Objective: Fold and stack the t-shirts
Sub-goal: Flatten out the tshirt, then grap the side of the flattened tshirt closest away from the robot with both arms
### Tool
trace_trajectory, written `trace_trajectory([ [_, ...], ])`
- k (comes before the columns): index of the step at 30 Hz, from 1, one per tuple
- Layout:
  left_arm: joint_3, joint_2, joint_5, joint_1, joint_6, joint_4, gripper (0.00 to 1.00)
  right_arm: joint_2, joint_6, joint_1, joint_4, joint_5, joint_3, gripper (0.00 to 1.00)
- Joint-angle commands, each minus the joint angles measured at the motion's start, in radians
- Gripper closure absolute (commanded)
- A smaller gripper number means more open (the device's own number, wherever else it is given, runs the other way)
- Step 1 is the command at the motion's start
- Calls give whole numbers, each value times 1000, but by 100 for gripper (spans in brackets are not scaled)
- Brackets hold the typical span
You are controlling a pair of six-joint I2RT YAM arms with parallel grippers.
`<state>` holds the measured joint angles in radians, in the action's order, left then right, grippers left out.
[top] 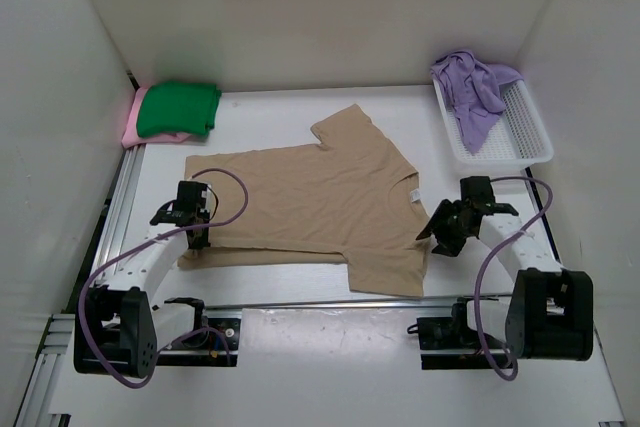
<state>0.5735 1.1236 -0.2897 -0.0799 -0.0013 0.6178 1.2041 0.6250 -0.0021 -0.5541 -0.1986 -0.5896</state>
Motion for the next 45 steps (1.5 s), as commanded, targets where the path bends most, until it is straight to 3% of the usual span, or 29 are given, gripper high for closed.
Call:
trace_trajectory([
  [1, 28, -25, -23, -12, 1, 13, 90, -52, -45, 62, -113, 140, -44, 41],
  [3, 28, -36, -23, -12, 1, 22, 90, -148, 10, 102, -180, 212, -21, 39],
  [7, 28, -45, -12, -21, 1, 40, 90, -343, 142, 203, -233, 228, 92, 57],
  [10, 28, -45, -12, -21, 1, 49, 90, -515, 264, 276, -248, 228, 197, 58],
  [13, 19, -45, -12, -21, 1, 49, 90, -541, 304, 329, -235, 219, 261, 56],
  [19, 19, -64, -22, -21, 1, 59, 90, -404, 294, 382, -193, 245, 252, 53],
  [25, 19, -73, -32, -21, 1, 77, 90, -486, 372, 462, -202, 254, 306, 53],
  [28, 19, -73, -32, -21, 1, 77, 90, -473, 381, 462, -202, 254, 341, 63],
  [30, 28, -73, -43, -21, 1, 77, 90, -436, 381, 462, -191, 266, 341, 85],
  [33, 28, -82, -68, -21, 1, 86, 90, -414, 371, 462, -191, 289, 341, 99],
  [39, 28, -110, -103, -21, 1, 118, 90, -475, 320, 462, -213, 309, 235, 100],
  [42, 54, -110, -102, -21, 1, 119, 90, -488, 253, 462, -213, 364, 81, 100],
  [45, 100, -72, -91, -21, 1, 128, 90, -367, 124, 429, -204, 373, -111, 100],
])
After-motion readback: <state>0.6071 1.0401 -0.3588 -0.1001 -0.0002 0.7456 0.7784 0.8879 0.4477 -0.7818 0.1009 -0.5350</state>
